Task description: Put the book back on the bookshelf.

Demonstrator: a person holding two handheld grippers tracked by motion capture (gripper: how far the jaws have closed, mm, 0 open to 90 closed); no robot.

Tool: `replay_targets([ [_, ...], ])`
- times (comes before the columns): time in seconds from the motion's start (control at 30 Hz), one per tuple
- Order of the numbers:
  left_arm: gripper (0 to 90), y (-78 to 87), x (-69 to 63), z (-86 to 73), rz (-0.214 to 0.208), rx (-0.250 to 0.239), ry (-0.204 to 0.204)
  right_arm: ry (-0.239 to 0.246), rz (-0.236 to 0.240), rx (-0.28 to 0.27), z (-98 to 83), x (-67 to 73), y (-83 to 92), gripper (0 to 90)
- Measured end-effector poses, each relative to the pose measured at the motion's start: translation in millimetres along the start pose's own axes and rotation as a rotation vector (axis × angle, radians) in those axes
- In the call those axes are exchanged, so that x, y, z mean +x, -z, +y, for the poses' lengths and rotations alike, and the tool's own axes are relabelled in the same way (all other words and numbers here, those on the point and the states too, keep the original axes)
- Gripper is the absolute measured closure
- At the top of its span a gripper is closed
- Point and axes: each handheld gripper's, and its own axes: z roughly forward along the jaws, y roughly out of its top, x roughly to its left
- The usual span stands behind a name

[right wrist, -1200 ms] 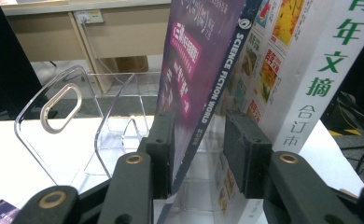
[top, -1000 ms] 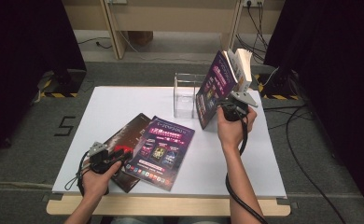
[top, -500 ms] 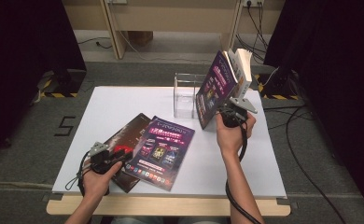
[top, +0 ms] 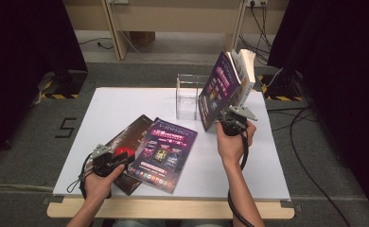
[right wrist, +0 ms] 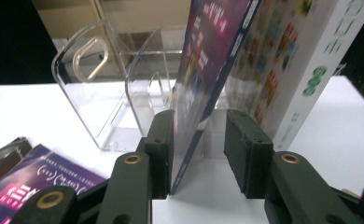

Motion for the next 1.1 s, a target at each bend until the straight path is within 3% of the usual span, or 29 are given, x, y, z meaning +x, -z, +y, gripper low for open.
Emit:
replay_targets([
  [0.73, 51.7, -5.8, 1.4, -3.8, -0.002, 0.065, 0.010, 0.005, 0.056, 0.131, -25.6, 11.0, -12.7, 62.4],
  [1.1, 51.0, -6.6, 3.0, -4.6, -0.002, 0.073, 0.015, 0.011, 0.083, 0.188, -36.9, 19.7, -22.7, 62.2],
])
